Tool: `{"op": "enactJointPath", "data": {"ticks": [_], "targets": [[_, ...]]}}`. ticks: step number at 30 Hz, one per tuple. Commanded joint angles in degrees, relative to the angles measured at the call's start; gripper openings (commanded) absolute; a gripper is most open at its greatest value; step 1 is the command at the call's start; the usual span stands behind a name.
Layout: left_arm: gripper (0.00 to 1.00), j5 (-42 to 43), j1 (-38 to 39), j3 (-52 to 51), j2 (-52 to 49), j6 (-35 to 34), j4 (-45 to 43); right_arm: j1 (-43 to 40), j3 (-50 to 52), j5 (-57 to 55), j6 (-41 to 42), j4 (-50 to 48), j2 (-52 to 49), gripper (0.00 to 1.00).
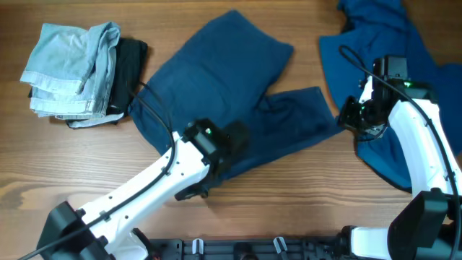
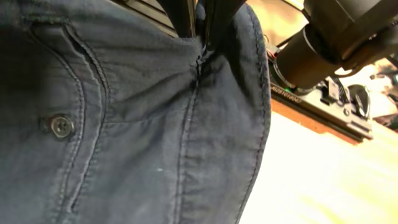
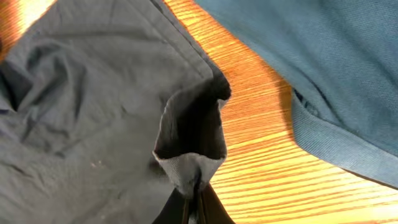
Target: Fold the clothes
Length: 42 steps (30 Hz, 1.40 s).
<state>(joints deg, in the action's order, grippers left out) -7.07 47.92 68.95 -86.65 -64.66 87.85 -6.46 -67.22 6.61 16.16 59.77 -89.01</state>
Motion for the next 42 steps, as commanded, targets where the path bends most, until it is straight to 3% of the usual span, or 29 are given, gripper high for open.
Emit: {"op": "enactJointPath", "data": {"ticks": [1, 3, 7, 10, 14, 18, 22, 29, 34, 42], "targets": [[0.04, -2.01, 2.67, -4.42, 4.79, -10.56, 2.08, -0.09, -0.26, -0.28, -1.01, -0.94, 1.07, 0.04], [0.04, -2.05, 4.92, -6.62, 8.48, -15.32, 2.91, -0.09, -0.26, 0.17, -1.01, -1.95, 1.07, 0.04], [0.04, -8.55, 5.60, -8.00, 12.68, -16.79, 0.87, 0.02, -0.26, 5.14, -3.41, -7.45, 1.07, 0.05], [0.04, -16.13, 4.02, -7.98, 12.61, -16.55, -3.91, 2.38, -0.37, 11.17, -8.79, -19.74, 1.18, 0.04], [0.04, -20.55, -1.64, -7.98, 12.61, -16.55, -4.04, 8.11, -1.90, 12.33, -10.23, -35.12, 1.16, 0.04], [0.04, -22.84, -7.63, -7.98, 12.61, -6.38, -11.58, 12.92, -1.90, 9.46, -10.01, -49.77, -0.17, 0.04], [0.04, -23.93, -14.32, -7.98, 12.61, 2.80, -18.60, 14.67, -1.88, 9.31, -10.01, -57.92, -5.46, 0.04], [0.04, -26.27, -26.93, -8.00, 11.76, 6.05, -23.06, 20.17, -1.88, 9.29, -10.01, -75.80, -18.29, 0.04], [0.04, -26.64, -30.23, -8.00, 7.08, 6.01, -26.91, 22.71, -1.88, 8.61, -9.97, -86.25, -24.26, 0.04], [0.07, -28.59, -35.87, -8.00, -2.36, 6.01, -34.40, 24.02, -1.90, 2.12, -10.01, -93.15, -31.15, 0.04]]}}
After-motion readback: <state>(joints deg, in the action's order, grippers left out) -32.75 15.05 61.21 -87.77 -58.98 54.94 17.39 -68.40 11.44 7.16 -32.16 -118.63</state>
